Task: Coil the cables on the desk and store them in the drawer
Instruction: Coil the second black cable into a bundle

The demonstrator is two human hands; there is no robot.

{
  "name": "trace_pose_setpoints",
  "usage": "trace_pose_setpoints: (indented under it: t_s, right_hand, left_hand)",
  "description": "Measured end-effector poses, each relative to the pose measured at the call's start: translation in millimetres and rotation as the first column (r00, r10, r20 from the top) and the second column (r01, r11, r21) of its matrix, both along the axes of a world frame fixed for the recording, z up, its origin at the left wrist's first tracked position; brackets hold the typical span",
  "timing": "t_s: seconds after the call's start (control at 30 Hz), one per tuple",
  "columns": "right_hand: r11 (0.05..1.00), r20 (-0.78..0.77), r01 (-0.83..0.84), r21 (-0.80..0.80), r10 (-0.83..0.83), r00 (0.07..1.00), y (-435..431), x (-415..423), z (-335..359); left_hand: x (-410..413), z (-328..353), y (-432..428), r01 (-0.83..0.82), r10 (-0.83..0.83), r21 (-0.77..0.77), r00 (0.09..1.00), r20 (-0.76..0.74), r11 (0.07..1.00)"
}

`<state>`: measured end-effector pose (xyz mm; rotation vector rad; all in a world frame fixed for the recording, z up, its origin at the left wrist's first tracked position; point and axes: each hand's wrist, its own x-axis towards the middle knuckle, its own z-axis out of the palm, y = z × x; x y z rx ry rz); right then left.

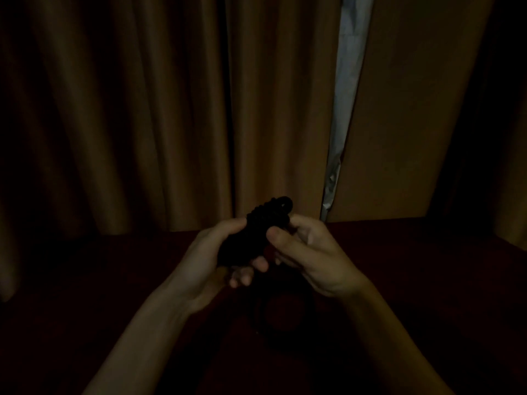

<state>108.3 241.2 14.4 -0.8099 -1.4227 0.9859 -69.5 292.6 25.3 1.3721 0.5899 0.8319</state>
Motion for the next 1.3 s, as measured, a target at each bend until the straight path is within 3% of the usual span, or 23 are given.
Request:
trace_pose_setpoints:
  t_s: [0.07,0.13,0.2,0.3,0.4,0.5,0.57,0.63,0.7,0.77,0.87,0.93,1.03,1.13,1.2,1.3]
  right_hand:
    - [0.997,-0.037,0.08,-0.017,-0.08,0.996,2,-3,0]
    - [0.983,-0.044,0.178,-0.044,-0.18,0.983,5,-6,-2]
    - [0.946,-0.015,0.318,-0.068,-0.319,0.948,8,-9,-2]
    - [0.913,-0.062,0.393,-0.104,-0.401,0.914,12,-11,-4]
    - [0.904,-0.028,0.421,-0.079,-0.424,0.905,12,-17,-5]
    - [0.925,0.049,0.377,-0.053,-0.375,0.926,9,-17,-2]
    - [0.954,0.069,0.298,-0.033,-0.295,0.953,6,-16,2]
    - [0.979,0.053,0.204,-0.021,-0.203,0.978,5,-14,3]
    - [0.993,-0.015,0.11,-0.037,-0.111,0.994,4,-13,3]
    - [0.997,-0.081,0.047,-0.061,-0.052,0.995,4,-16,4]
    - [0.999,-0.083,-0.005,-0.038,0.002,0.997,3,-17,7]
    - [1.0,0.015,0.008,0.012,-0.008,1.0,3,-15,5]
    - [0.996,0.036,0.087,0.017,-0.088,0.995,0,-14,4]
    - [0.981,0.022,0.196,0.0,-0.196,0.98,-3,-18,5]
    - [0.955,0.066,0.296,0.012,-0.297,0.953,-1,-19,4]
    - [0.908,0.108,0.419,-0.006,-0.416,0.903,2,-19,2]
  left_hand:
    - [3,-1,-1,-0.081,0.085,0.086,0.995,-0.045,0.993]
    - [4,-4,0,-0.19,0.212,0.27,0.976,-0.054,0.944]
    - [3,-8,0,-0.243,0.309,0.492,0.95,-0.055,0.836]
    - [7,-15,-1,-0.229,0.386,0.733,0.921,-0.049,0.641]
    - [11,-23,2,-0.241,0.48,0.856,0.877,-0.009,0.457]
    - [10,-27,6,-0.283,0.532,0.888,0.845,0.051,0.363]
    - [8,-25,6,-0.35,0.536,0.84,0.84,0.085,0.415]
    - [8,-21,6,-0.427,0.507,0.686,0.857,0.099,0.589]
    - [8,-15,7,-0.451,0.418,0.376,0.892,0.172,0.809]
    - [7,-7,5,-0.286,0.264,0.059,0.932,0.247,0.956]
    - [7,-3,-2,0.04,0.005,-0.146,0.954,0.301,0.989]
    - [6,-1,-4,0.119,-0.061,-0.193,0.958,0.281,0.974]
    - [6,1,-4,0.054,-0.04,-0.142,0.995,0.096,0.988]
    - [10,-3,-3,-0.133,0.138,0.128,0.99,-0.031,0.983]
    - [9,-8,-1,-0.275,0.297,0.342,0.955,-0.014,0.899]
    - [10,-13,-5,-0.15,0.25,0.624,0.965,-0.075,0.767]
